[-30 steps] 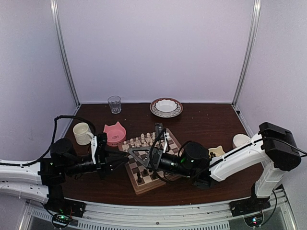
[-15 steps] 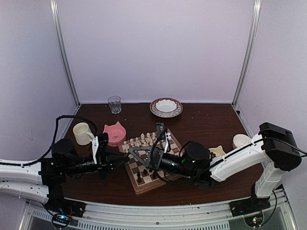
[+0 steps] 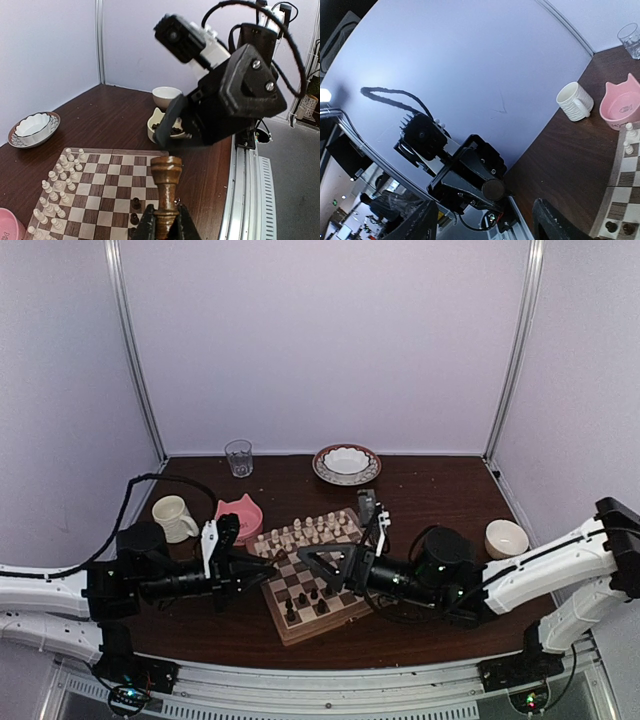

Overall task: Set up the chess pieces on the board
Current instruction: Pass from the right arm to the left

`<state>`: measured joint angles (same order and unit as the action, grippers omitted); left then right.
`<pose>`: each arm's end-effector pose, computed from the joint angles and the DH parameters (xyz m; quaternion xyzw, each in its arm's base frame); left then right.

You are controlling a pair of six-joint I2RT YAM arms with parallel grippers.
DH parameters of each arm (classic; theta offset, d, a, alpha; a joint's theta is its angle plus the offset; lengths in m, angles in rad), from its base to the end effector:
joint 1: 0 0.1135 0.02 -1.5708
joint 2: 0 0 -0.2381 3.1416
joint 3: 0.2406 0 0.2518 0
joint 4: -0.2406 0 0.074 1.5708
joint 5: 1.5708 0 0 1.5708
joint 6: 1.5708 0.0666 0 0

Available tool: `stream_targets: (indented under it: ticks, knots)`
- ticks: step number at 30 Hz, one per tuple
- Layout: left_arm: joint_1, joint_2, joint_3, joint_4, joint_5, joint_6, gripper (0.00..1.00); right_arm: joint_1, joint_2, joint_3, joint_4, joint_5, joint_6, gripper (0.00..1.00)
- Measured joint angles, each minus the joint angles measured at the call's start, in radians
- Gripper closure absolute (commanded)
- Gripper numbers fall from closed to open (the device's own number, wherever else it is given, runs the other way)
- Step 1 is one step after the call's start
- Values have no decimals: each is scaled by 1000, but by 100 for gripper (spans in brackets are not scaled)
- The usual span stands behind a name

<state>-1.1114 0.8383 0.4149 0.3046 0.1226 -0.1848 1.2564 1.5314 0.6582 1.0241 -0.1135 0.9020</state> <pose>0.1024 -0.2254 0.2282 0.3700 0.6496 -0.4365 0.5006 0.1018 0.3373 0.2236 -0.1570 0.6330 0.6850 0.3248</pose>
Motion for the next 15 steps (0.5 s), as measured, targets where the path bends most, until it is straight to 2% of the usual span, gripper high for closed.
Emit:
stream_targets:
  ticks: [3,8,12,15]
  knots:
    - [0,39,36,-35,1,0,100,0,-164,8,-217,24,-105,33]
    - [0,109,77,-82,10,0,100,13,-396,167,-744,106,-356,34]
    - [0,148,92,-101,15,0,100,35,-480,315,-1065,175,-520,30]
    - [0,168,104,-119,17,0,100,40,-492,401,-1221,228,-614,29]
